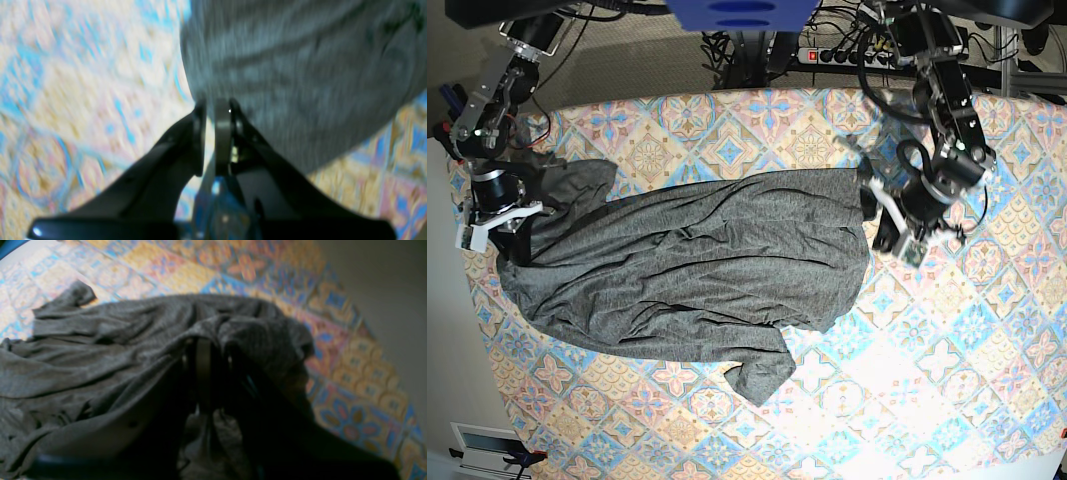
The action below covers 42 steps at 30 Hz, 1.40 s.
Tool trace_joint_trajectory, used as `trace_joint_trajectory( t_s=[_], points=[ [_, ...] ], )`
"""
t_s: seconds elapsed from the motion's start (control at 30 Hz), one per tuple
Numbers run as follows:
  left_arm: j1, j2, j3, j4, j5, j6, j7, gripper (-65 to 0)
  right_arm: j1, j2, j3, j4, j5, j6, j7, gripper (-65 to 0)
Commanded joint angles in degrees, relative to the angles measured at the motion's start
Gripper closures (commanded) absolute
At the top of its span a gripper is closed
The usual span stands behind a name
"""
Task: Layout the t-shirt on the table in an organized manner, then fold the t-shirt properly
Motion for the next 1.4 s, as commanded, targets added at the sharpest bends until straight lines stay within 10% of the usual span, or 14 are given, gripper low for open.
trace_joint_trajectory(
  t_s=[0.0, 0.37, 0.77, 1.07, 1.37],
  points=[
    [-1.61, 0.56, -0.23, 1.53, -0.29, 0.1, -0.8, -3.9, 0.51, 1.16, 0.79, 1.98, 0.97, -0.92, 1.81, 0.0],
    [1.02, 0.47, 0.12, 2.05, 0.59, 0.1, -0.71, -5.5, 0.51, 1.25, 0.7, 4.62, 0.97, -4.7, -1.97, 0.0],
    [15.27, 0.82, -2.78, 0.74, 2.43, 0.1, -1.33, -45.5, -0.02, 1.25, -2.73, 4.53, 0.88, -4.7, -2.06, 0.0],
    [13.42, 0.38, 0.56, -19.57, -2.58, 0.1, -13.2, -43.1, -0.1, 0.98, -3.17, 7.52, -10.98, -4.61, -2.06, 0.0],
    [9.73, 0.56, 13.92, -24.85, -3.19, 0.1, -13.46, -43.1, -0.02, 0.98, -3.17, 7.43, -12.92, -4.61, -2.06, 0.0]
  ],
)
